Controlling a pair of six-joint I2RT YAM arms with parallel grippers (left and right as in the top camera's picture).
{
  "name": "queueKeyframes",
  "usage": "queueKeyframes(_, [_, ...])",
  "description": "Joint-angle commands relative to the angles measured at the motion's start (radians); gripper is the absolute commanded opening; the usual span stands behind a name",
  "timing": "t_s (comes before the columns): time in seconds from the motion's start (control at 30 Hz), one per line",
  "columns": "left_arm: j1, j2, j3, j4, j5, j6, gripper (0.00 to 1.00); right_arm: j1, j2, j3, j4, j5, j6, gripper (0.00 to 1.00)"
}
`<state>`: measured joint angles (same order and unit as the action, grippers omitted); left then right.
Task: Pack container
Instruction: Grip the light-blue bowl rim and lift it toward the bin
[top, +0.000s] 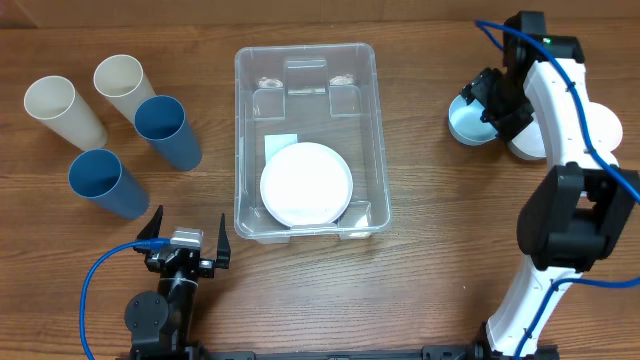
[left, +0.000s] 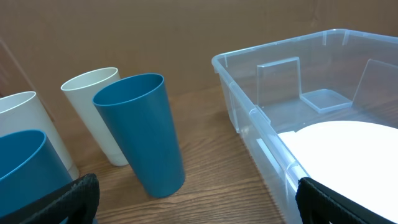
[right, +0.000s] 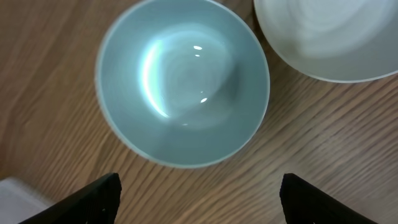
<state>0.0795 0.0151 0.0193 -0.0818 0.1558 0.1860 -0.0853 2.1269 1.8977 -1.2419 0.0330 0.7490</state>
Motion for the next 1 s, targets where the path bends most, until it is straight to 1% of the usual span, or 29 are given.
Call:
queueKeyframes(0.0, [0.007, -0.009, -0.005, 0.001, -0.002, -0.01, 1.0, -0.002, 0.032, -0.038, 0.022, 0.033, 0.068, 0.83])
queueKeyframes(0.17, [0.007, -0.009, -0.005, 0.001, -0.002, -0.01, 1.0, -0.004, 0.037, -0.121, 0.073, 0.056, 0.097, 0.78])
queueKeyframes(0.43, [0.007, -0.009, -0.005, 0.001, -0.002, -0.01, 1.0, -0.004, 0.037, -0.241, 0.187, 0.056, 0.097, 0.64])
queueKeyframes(0.47, [0.007, -0.009, -0.005, 0.001, -0.002, -0.01, 1.0, -0.004, 0.037, -0.251, 0.196, 0.056, 0.097, 0.57])
queueKeyframes(0.5, [0.007, -0.009, -0.005, 0.001, -0.002, -0.01, 1.0, -0.004, 0.037, -0.257, 0.201, 0.056, 0.097, 0.44])
queueKeyframes(0.53, [0.007, -0.009, -0.005, 0.001, -0.002, -0.01, 1.0, -0.004, 0.037, -0.258, 0.201, 0.056, 0.095, 0.36])
queueKeyframes(0.63, [0.007, -0.009, -0.005, 0.001, -0.002, -0.01, 1.0, -0.004, 0.037, -0.257, 0.202, 0.056, 0.089, 0.15])
queueKeyframes(0.7, [0.007, -0.009, -0.005, 0.001, -0.002, -0.01, 1.0, -0.004, 0.037, -0.257, 0.202, 0.056, 0.086, 0.04])
queueKeyframes(0.87, [0.007, -0.009, -0.005, 0.001, -0.002, -0.01, 1.0, -0.004, 0.037, -0.246, 0.193, 0.056, -0.017, 0.04])
queueKeyframes(0.97, [0.007, -0.009, -0.005, 0.001, -0.002, -0.01, 1.0, -0.004, 0.037, -0.185, 0.146, 0.056, -0.057, 0.04])
